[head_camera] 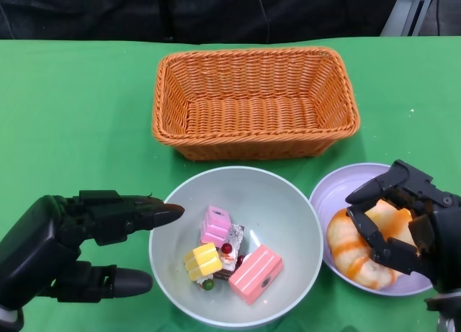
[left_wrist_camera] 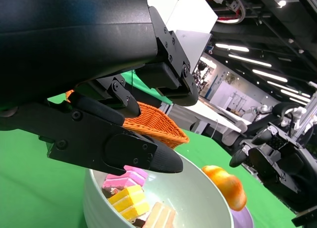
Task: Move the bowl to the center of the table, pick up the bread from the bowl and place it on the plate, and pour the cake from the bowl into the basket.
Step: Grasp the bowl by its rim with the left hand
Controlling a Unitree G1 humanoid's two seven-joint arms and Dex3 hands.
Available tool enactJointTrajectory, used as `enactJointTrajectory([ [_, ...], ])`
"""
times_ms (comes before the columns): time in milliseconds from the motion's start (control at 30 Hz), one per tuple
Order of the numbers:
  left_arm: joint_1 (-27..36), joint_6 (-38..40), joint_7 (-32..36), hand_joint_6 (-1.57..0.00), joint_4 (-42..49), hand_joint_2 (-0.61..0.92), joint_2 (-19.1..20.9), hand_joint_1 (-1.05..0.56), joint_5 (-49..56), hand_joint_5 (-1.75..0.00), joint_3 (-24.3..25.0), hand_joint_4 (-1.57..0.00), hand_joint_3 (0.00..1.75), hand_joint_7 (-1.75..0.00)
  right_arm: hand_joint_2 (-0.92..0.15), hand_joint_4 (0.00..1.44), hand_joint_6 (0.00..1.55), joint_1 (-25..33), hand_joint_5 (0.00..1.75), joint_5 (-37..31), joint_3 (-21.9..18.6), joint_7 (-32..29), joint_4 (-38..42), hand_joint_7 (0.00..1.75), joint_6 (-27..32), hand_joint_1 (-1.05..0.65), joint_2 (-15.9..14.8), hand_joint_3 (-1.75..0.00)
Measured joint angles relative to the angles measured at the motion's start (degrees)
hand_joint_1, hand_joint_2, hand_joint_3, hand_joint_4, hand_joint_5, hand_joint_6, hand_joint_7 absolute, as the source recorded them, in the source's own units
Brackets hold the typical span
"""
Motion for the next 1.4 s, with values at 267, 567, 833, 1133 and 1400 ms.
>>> enactJointTrajectory([
  [267, 0.7, 0.1, 0.5, -0.68, -1.7, 0.92, 0.2, -0.59, 5.4, -0.02, 0.3, -0.76, 0.15, -0.01, -0.67, 0.65, 0.65, 0.0, 1.41, -0.1, -0.1, -0.9, -0.5, 1.19, 1.0, -0.11, 0.3, -0.63],
  [567, 1.0, 1.4, 2.0, -0.7, -3.0, 0.92, 0.4, -0.59, 11.7, -0.02, 0.1, -0.78, 0.14, -0.01, -0.68, 0.64, 0.64, -0.1, 1.4, -0.4, -0.1, -1.9, -1.5, 1.2, 1.5, -0.09, 0.4, -0.63],
  [833, 1.2, 0.5, 10.8, -0.78, -4.3, 0.92, 0.1, -0.54, 24.1, -0.04, 0.6, -0.84, 0.16, -0.04, -0.69, 0.64, 0.63, 0.0, 1.42, -0.1, -0.1, -1.9, -2.3, 1.22, 2.2, -0.1, 1.2, -0.62],
  [1133, 1.2, 0.3, 17.6, -0.85, -3.8, 0.92, 0.1, -0.49, 27.5, -0.03, -1.3, -0.83, 0.16, -0.05, -0.7, 0.64, 0.63, 0.0, 1.42, -0.2, -0.2, -2.0, -2.4, 1.23, 2.4, -0.1, 1.5, -0.61],
  [1400, 1.1, -0.3, 21.1, -0.91, -3.4, 0.92, 0.3, -0.47, 28.0, -0.02, -2.6, -0.81, 0.15, -0.06, -0.71, 0.64, 0.64, 0.0, 1.42, -0.1, -0.3, -2.1, -2.4, 1.23, 2.4, -0.1, 1.6, -0.59],
])
